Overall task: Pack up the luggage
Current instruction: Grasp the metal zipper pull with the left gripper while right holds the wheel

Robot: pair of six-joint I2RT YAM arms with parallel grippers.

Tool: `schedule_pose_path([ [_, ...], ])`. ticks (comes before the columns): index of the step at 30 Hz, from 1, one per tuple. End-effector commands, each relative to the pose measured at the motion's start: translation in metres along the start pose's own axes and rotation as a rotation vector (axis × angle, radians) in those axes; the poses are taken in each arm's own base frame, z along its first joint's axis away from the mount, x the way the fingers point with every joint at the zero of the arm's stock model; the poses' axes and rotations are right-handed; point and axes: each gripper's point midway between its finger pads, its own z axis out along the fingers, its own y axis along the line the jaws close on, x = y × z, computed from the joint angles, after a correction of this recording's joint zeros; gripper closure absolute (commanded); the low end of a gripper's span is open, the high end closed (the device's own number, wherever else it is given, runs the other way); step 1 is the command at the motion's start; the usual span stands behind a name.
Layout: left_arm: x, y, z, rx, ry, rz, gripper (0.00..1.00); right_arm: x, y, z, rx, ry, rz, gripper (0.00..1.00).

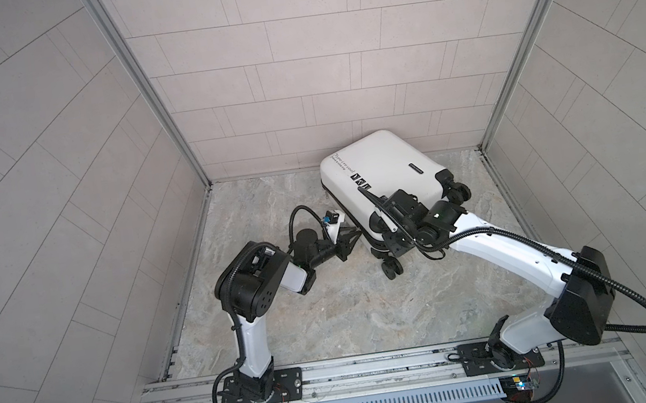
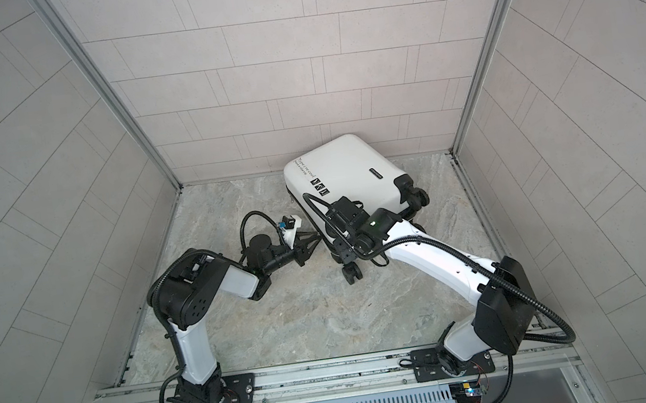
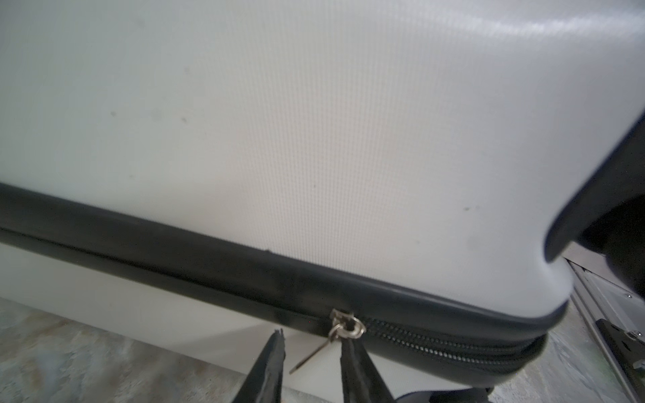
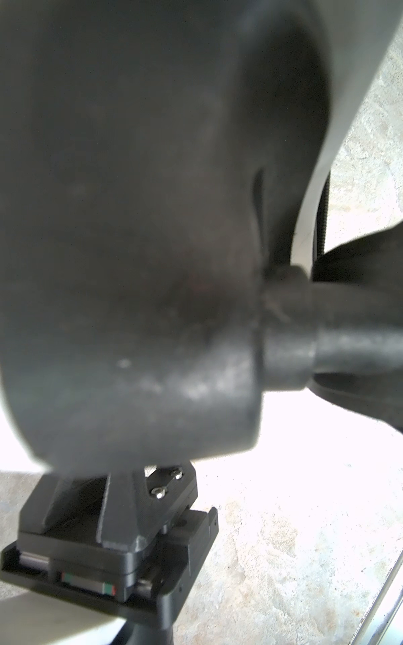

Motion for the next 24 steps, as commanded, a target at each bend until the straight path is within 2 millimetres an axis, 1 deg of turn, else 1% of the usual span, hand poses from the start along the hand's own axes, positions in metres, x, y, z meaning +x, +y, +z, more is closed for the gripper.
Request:
schedule_pose_path([
  [1,-0.009,-0.007,0.007,0.05,-0.032,0.013,0.7,-0.007,-0.01,-0.016,0.029,-0.051,0.055,0.84],
  [4,-0.009,-0.008,0.007,0.055,-0.041,0.006,0.71,-0.008,-0.008,-0.016,0.023,-0.052,0.056,0.84],
  [10,-0.009,-0.011,0.01,0.065,-0.043,0.001,0.8,-0.01,-0.006,-0.016,0.013,-0.054,0.06,0.85],
  [13,-0.01,-0.011,0.008,0.056,-0.045,0.001,0.86,-0.011,-0.005,-0.017,0.007,-0.057,0.061,0.86],
  [18,-0.007,-0.012,0.007,0.048,0.008,-0.015,1.0,-0.017,-0.003,-0.021,-0.007,-0.075,0.069,0.91],
  [24,-0.003,-0.014,-0.001,0.029,0.065,-0.026,1.0,-0.031,0.005,-0.028,-0.048,-0.105,0.081,1.0],
])
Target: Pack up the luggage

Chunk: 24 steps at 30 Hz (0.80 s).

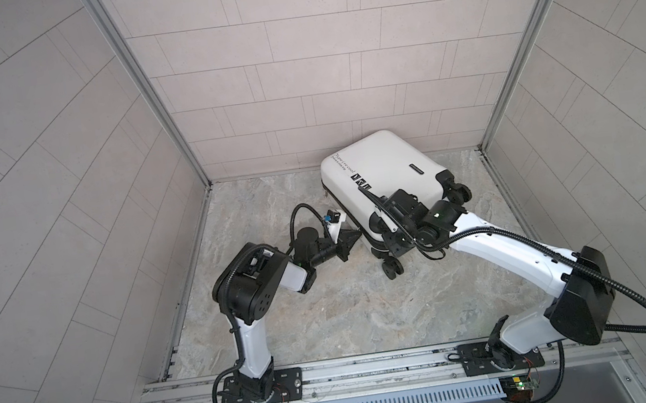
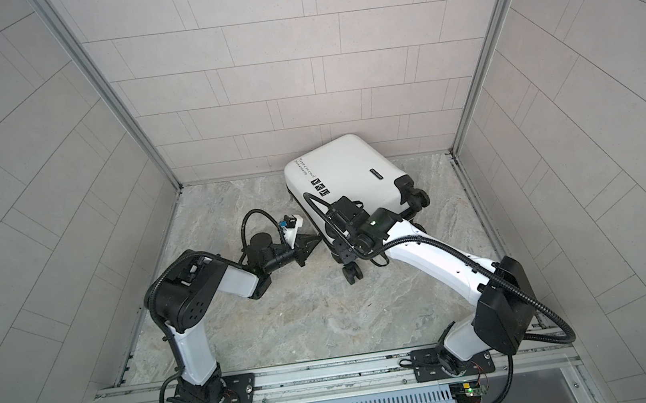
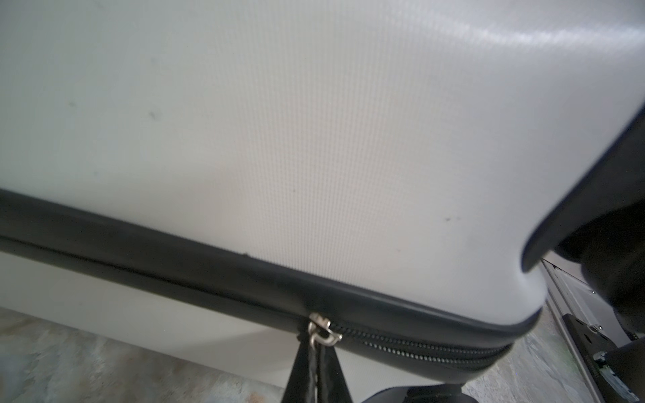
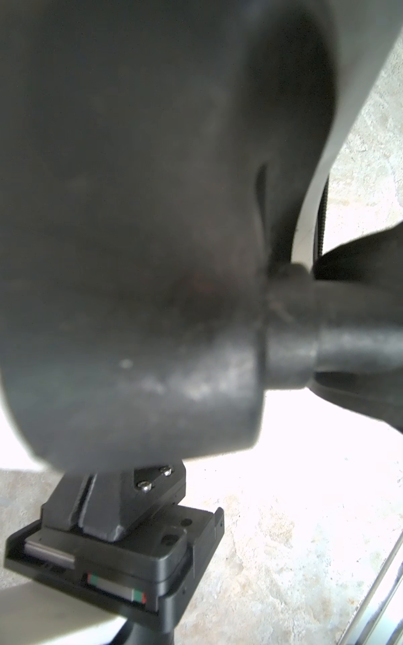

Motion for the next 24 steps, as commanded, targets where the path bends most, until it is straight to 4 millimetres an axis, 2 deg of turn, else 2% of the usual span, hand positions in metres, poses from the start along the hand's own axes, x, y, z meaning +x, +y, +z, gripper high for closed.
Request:
schedule_pose_path([
  [1,-0.002,-0.007,-0.002,0.001,0.024,0.016,1.0,-0.033,0.004,-0.028,-0.031,-0.116,0.07,1.0],
  [9,0.003,-0.024,-0.005,0.023,0.062,0.022,1.0,-0.052,0.016,-0.034,-0.091,-0.158,0.096,1.0],
  [15,-0.002,-0.037,-0.009,0.036,0.065,0.031,1.0,-0.063,0.018,-0.038,-0.096,-0.18,0.097,1.0],
  [24,-0.01,-0.065,-0.013,0.072,0.073,0.058,1.0,-0.071,0.02,-0.033,-0.096,-0.184,0.092,1.0],
])
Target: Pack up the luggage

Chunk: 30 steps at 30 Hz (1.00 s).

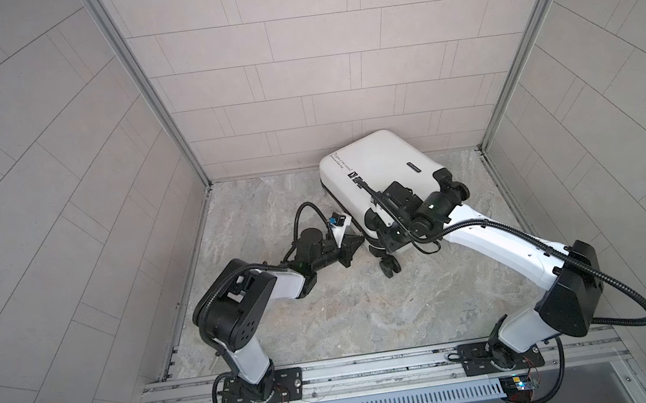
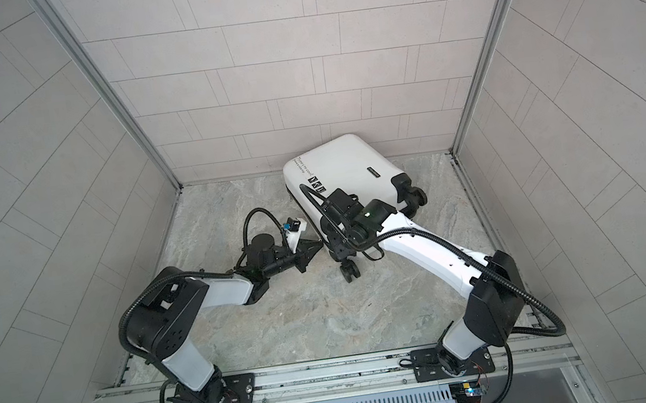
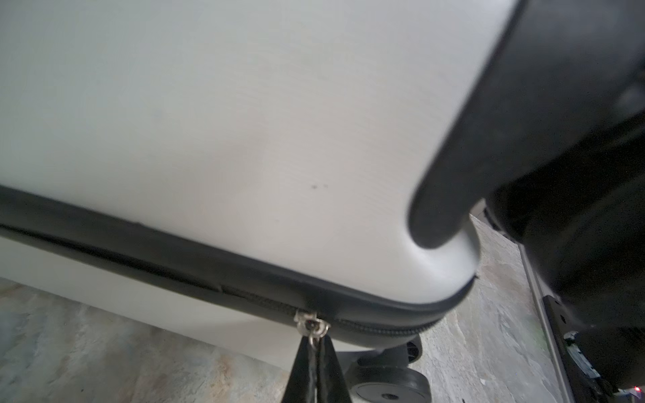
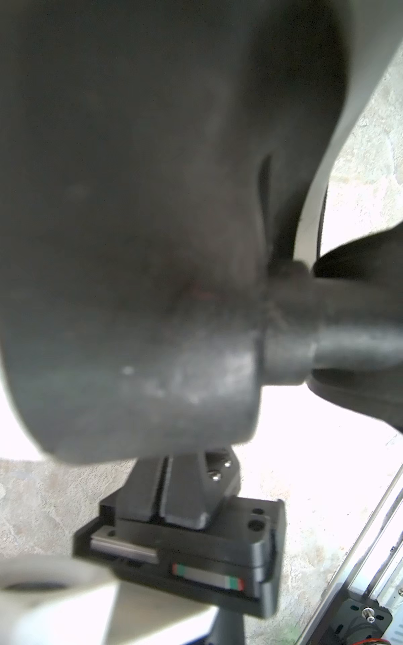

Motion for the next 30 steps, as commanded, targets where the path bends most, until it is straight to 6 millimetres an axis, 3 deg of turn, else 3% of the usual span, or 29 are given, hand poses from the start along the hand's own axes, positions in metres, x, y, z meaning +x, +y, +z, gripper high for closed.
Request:
schedule_pose_path([
  [1,-0.01,-0.035,-0.003,0.096,-0.01,0.07,1.0,-0.056,0.012,-0.03,-0.052,-0.213,0.045,1.0],
  [11,-0.014,-0.068,-0.001,0.124,-0.02,0.108,1.0,-0.062,0.019,-0.023,-0.082,-0.222,0.067,1.0],
  [26,-0.016,-0.123,0.007,0.189,-0.088,0.116,1.0,-0.061,0.012,-0.012,-0.056,-0.245,0.128,1.0],
  [30,-0.014,-0.123,0.008,0.178,-0.115,0.09,1.0,-0.057,0.009,-0.007,-0.039,-0.237,0.14,1.0],
])
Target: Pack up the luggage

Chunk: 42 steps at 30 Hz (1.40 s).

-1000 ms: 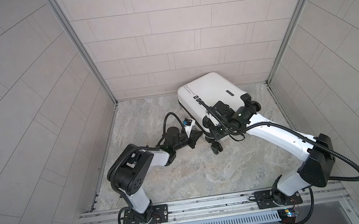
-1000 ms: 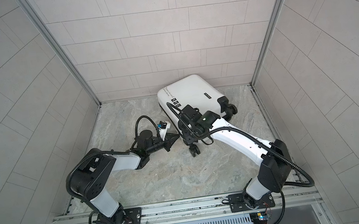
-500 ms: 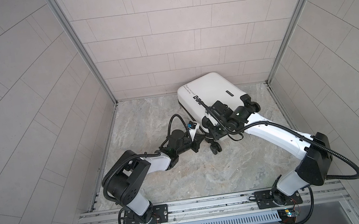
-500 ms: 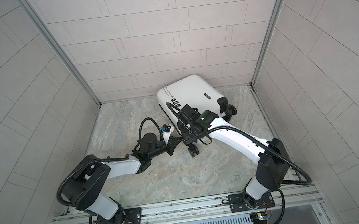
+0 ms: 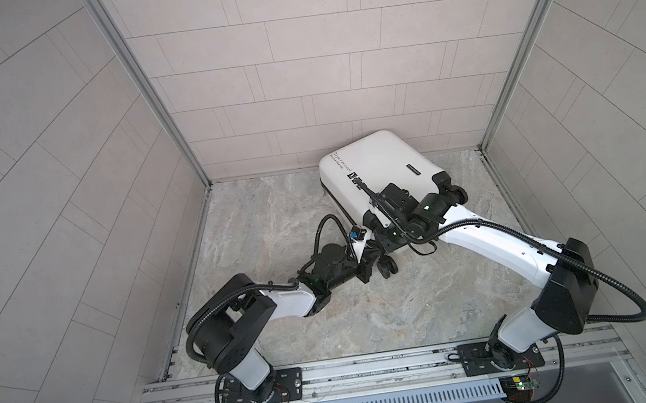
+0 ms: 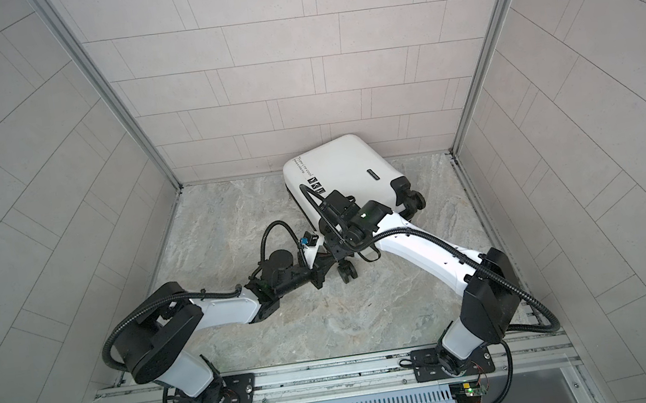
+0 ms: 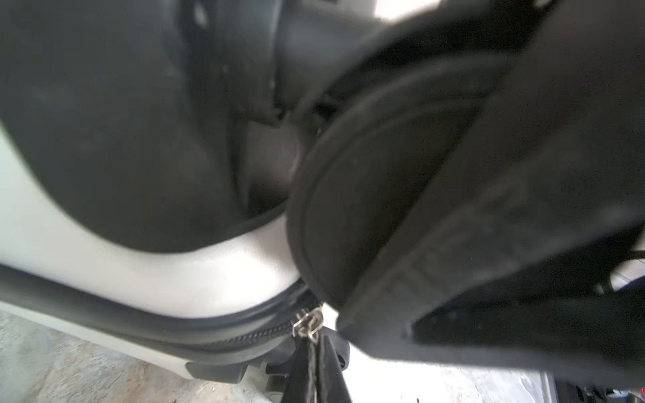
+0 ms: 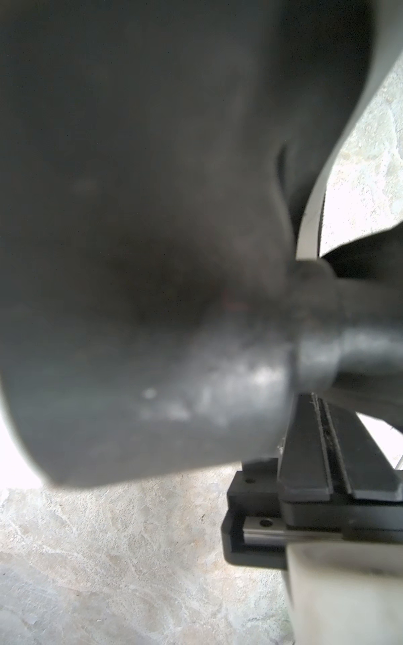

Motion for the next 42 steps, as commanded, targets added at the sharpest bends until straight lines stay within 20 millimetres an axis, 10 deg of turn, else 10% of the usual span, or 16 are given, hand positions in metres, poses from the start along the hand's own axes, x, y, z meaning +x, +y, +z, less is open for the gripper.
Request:
schedule_pose_path([
  [1,-0.027,-0.055,-0.007,0.207,-0.13,0.043,1.0,-0.058,0.005,-0.018,-0.025,-0.249,0.082,1.0],
  [14,-0.018,-0.041,-0.008,0.137,-0.136,0.031,1.0,-0.021,-0.026,-0.031,0.064,-0.196,0.073,0.44],
  [24,-0.013,-0.039,-0.003,0.141,-0.132,0.01,1.0,-0.012,-0.058,-0.055,0.123,-0.202,0.078,0.34],
  [38,-0.008,-0.039,0.0,0.147,-0.117,0.006,1.0,0.005,-0.034,-0.026,-0.019,-0.11,0.069,0.33],
  [42,0.002,-0.032,-0.002,0.114,-0.105,0.001,0.69,0.001,-0.028,-0.016,-0.041,-0.078,0.066,0.38],
])
